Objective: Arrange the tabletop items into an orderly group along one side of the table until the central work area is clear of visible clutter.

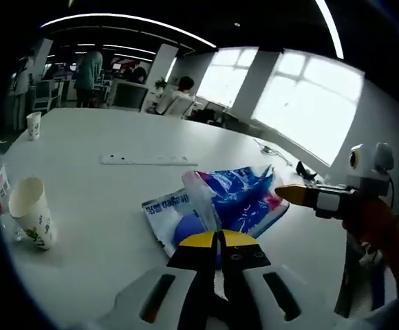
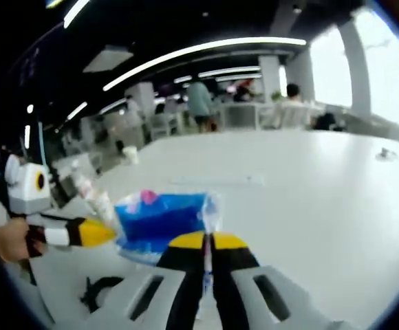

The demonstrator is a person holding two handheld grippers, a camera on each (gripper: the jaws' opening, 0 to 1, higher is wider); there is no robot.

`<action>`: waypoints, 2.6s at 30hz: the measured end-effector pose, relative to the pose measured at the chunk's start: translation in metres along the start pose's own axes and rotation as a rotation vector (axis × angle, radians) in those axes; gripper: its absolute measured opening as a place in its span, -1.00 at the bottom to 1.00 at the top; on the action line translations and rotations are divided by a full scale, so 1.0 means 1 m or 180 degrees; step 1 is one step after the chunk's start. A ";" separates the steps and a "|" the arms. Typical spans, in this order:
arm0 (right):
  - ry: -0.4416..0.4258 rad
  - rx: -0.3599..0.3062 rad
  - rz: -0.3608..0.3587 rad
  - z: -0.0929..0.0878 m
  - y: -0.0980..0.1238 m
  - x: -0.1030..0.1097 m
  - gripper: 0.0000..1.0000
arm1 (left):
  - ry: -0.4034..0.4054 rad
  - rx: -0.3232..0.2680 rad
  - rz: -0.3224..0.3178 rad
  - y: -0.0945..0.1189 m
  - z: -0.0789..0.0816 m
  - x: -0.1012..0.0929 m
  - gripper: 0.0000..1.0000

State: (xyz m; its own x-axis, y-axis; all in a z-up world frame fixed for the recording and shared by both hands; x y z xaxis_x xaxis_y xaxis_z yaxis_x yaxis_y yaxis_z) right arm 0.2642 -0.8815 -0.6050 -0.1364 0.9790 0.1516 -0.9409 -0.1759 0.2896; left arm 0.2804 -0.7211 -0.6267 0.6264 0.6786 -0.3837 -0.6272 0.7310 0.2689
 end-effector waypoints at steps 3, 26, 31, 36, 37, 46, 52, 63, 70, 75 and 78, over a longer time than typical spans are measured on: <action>-0.0014 0.0028 -0.0064 -0.001 -0.002 -0.007 -1.00 | 0.0022 0.0033 -0.0007 -0.008 -0.004 -0.001 -0.98; -0.0117 0.0106 -0.0498 -0.010 -0.012 -0.073 -1.00 | 0.0239 0.0175 -0.0123 -0.064 -0.024 -0.024 -0.97; -0.0095 0.0141 -0.0538 -0.011 -0.018 -0.083 -1.00 | 0.0274 0.0210 -0.0133 -0.075 -0.029 -0.030 -0.97; -0.0051 0.0193 -0.0590 -0.013 -0.024 -0.097 -1.00 | 0.0340 0.0228 -0.0115 -0.087 -0.033 -0.032 -0.97; -0.0038 0.0201 -0.0603 -0.015 -0.025 -0.099 -1.00 | 0.0335 0.0233 -0.0105 -0.090 -0.034 -0.033 -0.97; -0.0121 0.0309 -0.0643 -0.032 -0.030 -0.108 -1.00 | 0.0463 0.0298 0.0009 -0.106 -0.045 -0.028 -0.97; -0.0118 0.0355 -0.0661 -0.042 -0.035 -0.113 -1.00 | 0.0410 0.0324 0.0005 -0.113 -0.050 -0.028 -0.97; -0.0174 0.0417 -0.0610 -0.059 -0.044 -0.121 -1.00 | 0.0435 0.0372 0.0093 -0.124 -0.058 -0.022 -0.96; -0.0262 0.0484 -0.0617 -0.070 -0.045 -0.124 -1.00 | 0.0466 0.0360 0.0132 -0.124 -0.061 -0.020 -0.95; -0.0326 0.0516 -0.0663 -0.074 -0.042 -0.125 -0.99 | 0.0364 0.0351 0.0128 -0.125 -0.060 -0.018 -0.95; -0.0301 0.0531 -0.0654 -0.075 -0.042 -0.124 -0.97 | 0.0320 0.0341 0.0115 -0.125 -0.060 -0.019 -0.94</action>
State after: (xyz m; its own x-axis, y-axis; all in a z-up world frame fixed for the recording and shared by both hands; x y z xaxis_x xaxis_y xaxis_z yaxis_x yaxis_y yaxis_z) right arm 0.2975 -0.9882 -0.7070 0.0889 0.9833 0.1588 -0.8806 0.0031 0.4738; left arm 0.3195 -0.8295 -0.7057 0.5514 0.6979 -0.4570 -0.5922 0.7133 0.3748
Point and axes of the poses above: the point that each gripper's makers call its tool centre point, and the gripper's own axes: y roughly backward along the fingers, x roughly to its left, z roughly out of its top, the point moved 4 cm from there along y, roughly backward along the fingers, and after that the axes turned 9 degrees about -x, right-handed, at the moved point
